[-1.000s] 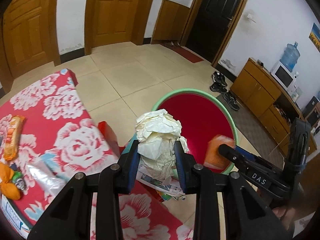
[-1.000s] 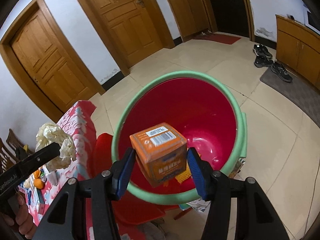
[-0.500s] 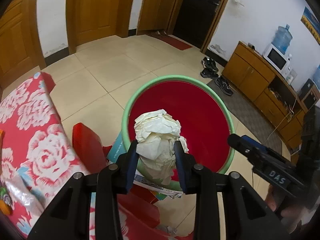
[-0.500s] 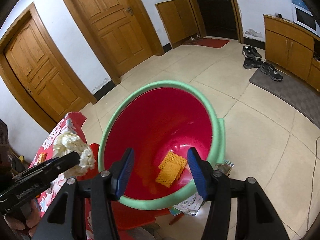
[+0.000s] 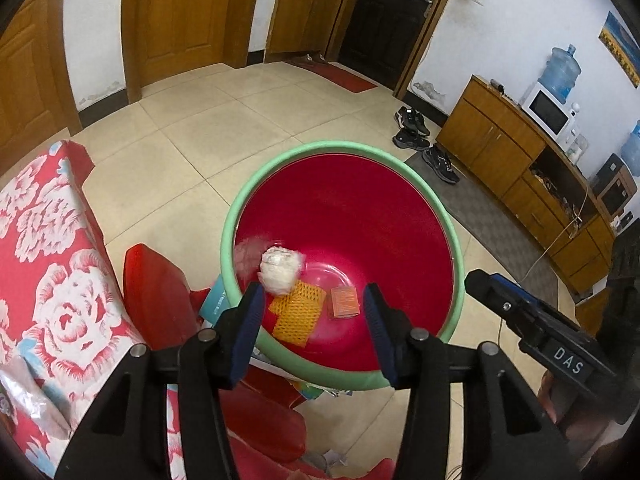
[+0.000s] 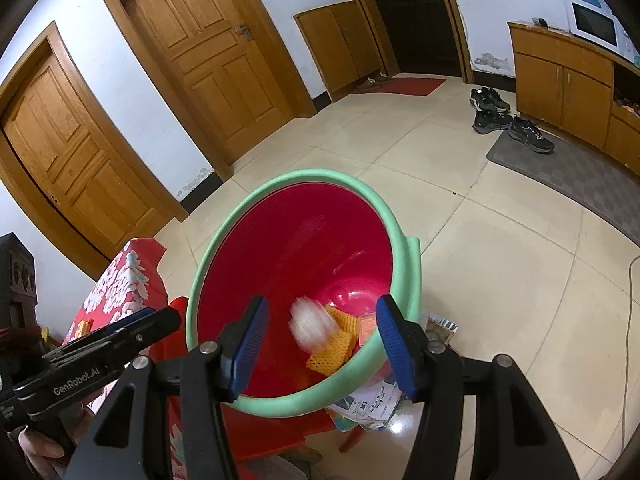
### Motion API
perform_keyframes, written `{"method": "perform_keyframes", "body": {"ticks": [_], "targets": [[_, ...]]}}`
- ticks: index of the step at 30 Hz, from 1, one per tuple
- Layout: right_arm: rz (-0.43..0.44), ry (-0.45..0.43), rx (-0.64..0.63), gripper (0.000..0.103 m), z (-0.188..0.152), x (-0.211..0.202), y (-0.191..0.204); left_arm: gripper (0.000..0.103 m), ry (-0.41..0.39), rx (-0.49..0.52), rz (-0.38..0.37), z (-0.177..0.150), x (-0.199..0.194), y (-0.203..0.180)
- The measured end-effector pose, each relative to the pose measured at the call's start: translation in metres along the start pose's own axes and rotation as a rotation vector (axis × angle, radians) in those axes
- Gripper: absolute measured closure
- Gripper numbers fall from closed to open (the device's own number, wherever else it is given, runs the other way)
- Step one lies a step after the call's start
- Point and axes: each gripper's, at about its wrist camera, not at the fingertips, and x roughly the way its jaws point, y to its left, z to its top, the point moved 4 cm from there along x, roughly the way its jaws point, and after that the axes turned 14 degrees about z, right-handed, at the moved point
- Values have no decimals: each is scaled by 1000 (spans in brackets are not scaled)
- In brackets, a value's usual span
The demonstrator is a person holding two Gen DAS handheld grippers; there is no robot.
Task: Collect trash
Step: 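Open the left gripper over the bucket to drop the crumpled paper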
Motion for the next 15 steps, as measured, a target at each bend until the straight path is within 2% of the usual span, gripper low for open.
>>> {"method": "perform_keyframes", "body": {"ticks": [8,15], "targets": [[22,-5,-11,41,-4,-6,10,52,-17,-45,-3,-9,-22,20],[55,8,-32,40,-10,-8,31,52,-34,-107,23,-22,-44,50]]}}
